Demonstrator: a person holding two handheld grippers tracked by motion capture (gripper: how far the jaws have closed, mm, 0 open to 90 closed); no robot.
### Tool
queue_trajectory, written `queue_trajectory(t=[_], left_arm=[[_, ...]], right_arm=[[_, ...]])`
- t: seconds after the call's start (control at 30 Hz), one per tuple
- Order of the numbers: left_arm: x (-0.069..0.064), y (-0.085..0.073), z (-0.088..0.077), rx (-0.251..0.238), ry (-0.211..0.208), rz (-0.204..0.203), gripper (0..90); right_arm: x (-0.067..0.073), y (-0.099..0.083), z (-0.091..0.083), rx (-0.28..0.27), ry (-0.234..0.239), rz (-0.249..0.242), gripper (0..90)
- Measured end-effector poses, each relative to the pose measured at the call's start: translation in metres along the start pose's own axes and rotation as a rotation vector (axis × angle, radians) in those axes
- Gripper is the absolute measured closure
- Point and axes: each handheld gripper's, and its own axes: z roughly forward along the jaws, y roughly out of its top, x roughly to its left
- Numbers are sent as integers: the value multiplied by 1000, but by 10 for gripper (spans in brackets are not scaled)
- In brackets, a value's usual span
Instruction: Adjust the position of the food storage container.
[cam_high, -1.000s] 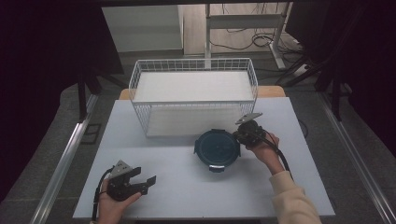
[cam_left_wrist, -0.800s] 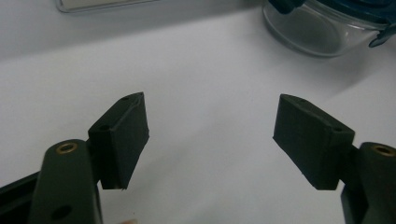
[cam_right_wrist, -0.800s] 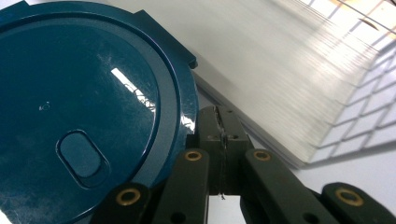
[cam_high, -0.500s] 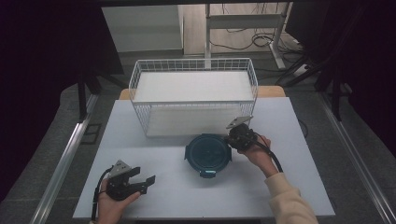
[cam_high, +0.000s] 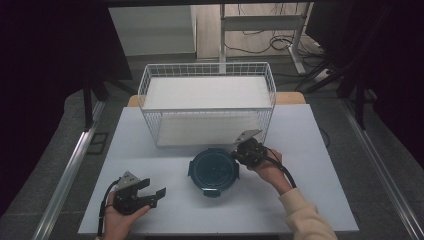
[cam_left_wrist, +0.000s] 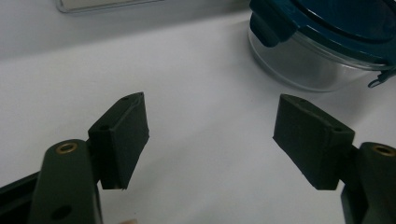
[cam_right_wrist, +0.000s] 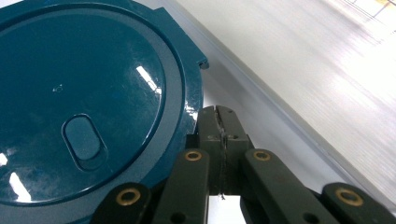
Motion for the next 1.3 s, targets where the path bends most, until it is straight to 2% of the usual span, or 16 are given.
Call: queue_trajectory(t=[0.3,0.43,0.57,0.67,0.8,0.83,0.93,0.97,1.0,1.03,1.07,1.13,1.17,1.23,1.27,1.3], left_arm=[[0,0,0,2,0,-4,256],[0,0,0,0,0,-1,256],[0,0,0,0,1,-4,256],[1,0,-1,-5,1,-10,256],[3,0,-3,-12,3,-18,256],[4,0,-3,-12,3,-19,256],[3,-1,-3,-13,2,-16,256],[2,0,-4,-15,1,-10,256],[2,1,-4,-18,0,-12,256],[2,3,-3,-22,-4,-8,256],[2,3,-3,-22,-4,-8,256],[1,6,0,-21,-10,-1,256],[1,7,3,-21,-16,0,256],[1,8,4,-22,-21,-2,256],[2,10,6,-22,-25,0,256],[2,12,8,-27,-32,0,256]], right_arm=[[12,3,5,-27,30,-20,900],[19,5,8,-43,40,-51,900],[20,5,9,-53,39,-49,899],[16,3,10,-76,62,-39,899],[13,-2,-2,-109,49,-6,899],[11,-9,-12,-121,50,15,898],[11,-19,-23,-136,46,38,898],[11,-29,-33,-157,52,64,897],[11,-29,-33,-157,52,64,897],[12,-37,-42,-183,60,95,866],[12,-37,-42,-183,60,95,866],[13,-44,-50,-214,60,135,716],[17,-48,-54,-240,47,164,547],[18,-50,-57,-258,59,196,448],[18,-50,-57,-258,59,196,448],[18,-52,-60,-270,93,233,380]])
